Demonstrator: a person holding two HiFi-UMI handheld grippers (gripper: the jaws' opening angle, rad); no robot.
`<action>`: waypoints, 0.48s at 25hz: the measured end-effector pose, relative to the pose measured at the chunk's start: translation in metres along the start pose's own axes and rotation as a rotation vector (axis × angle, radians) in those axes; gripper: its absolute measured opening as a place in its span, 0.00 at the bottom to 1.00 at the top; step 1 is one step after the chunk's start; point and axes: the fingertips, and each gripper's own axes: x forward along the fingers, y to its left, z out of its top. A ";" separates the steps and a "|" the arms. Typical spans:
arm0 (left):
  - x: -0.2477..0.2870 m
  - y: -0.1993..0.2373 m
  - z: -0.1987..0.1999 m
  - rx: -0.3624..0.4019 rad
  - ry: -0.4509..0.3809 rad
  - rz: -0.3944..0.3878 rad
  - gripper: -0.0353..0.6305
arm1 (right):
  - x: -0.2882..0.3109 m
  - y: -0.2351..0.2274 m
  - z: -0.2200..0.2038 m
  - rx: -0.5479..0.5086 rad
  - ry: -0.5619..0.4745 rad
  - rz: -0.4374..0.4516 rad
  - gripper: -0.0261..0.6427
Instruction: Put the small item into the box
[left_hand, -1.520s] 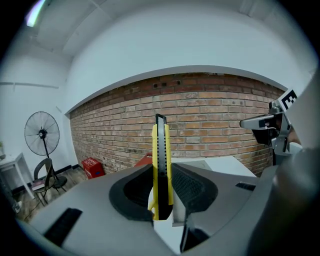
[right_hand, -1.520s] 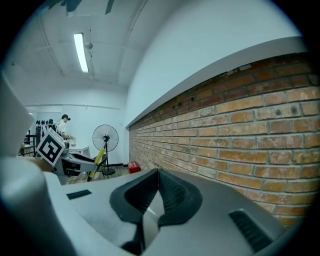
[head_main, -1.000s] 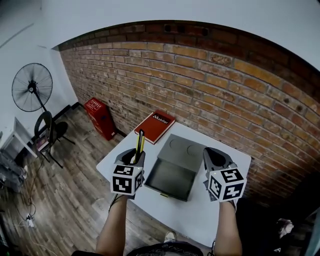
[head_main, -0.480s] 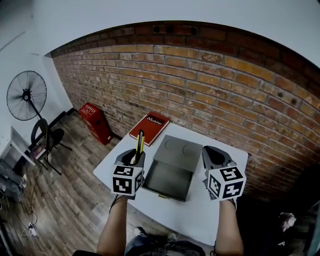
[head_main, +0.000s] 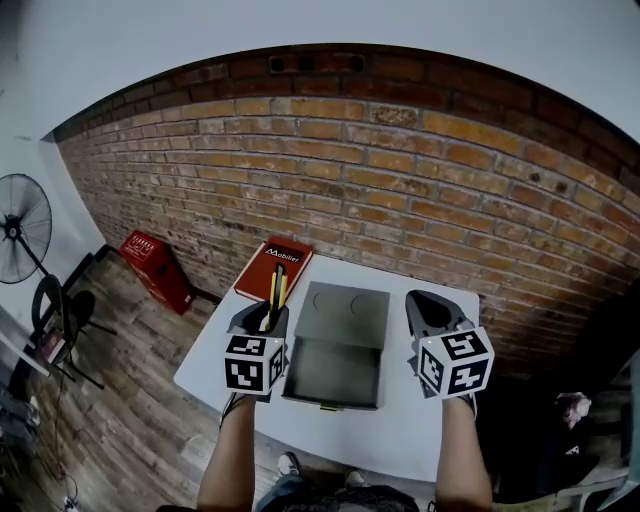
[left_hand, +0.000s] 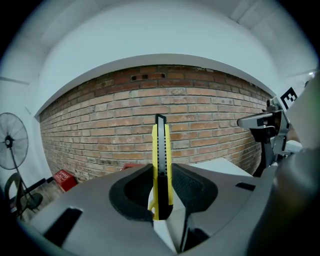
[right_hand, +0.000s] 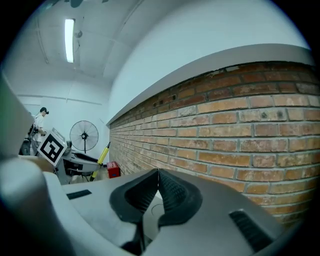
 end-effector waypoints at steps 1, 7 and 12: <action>0.005 0.002 0.000 0.005 0.001 -0.017 0.25 | 0.002 0.000 0.000 0.003 0.005 -0.017 0.07; 0.027 0.015 0.005 0.036 0.003 -0.116 0.25 | 0.011 0.013 -0.002 0.015 0.022 -0.096 0.07; 0.036 0.017 0.008 0.076 0.006 -0.179 0.25 | 0.013 0.021 -0.004 0.035 0.032 -0.144 0.07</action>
